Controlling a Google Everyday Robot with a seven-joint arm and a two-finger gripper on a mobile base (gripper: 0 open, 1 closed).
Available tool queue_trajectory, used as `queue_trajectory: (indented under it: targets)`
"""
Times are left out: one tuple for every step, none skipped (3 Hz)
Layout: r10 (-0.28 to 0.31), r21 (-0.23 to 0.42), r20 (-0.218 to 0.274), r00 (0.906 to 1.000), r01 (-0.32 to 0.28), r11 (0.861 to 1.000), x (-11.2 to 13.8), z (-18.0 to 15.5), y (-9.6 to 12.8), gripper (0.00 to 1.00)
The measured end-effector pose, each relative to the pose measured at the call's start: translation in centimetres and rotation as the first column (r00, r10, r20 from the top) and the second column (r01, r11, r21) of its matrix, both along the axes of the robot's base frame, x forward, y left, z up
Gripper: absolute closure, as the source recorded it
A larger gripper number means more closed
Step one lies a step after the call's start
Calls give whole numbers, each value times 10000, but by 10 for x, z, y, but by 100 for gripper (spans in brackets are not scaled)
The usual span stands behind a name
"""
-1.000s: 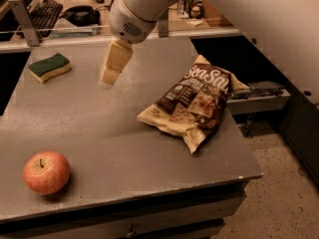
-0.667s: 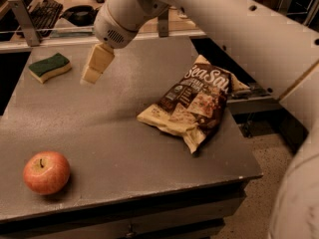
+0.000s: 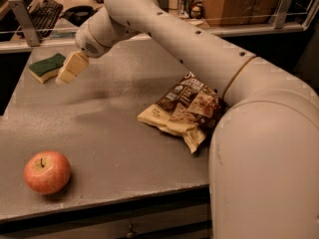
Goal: Pick sponge
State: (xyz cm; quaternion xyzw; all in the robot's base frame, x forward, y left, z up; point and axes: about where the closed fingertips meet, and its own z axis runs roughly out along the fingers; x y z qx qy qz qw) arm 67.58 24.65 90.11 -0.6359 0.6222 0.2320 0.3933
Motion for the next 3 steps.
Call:
queue_trajectory:
  targets:
    - [-79,654,-376,9993,103,9978,17,-23,37,0]
    - [-238,958,-691,9973,304,9949,29,-43,63,0]
    - [-491,1161,-888,9948,593,9915,39,-54,80,15]
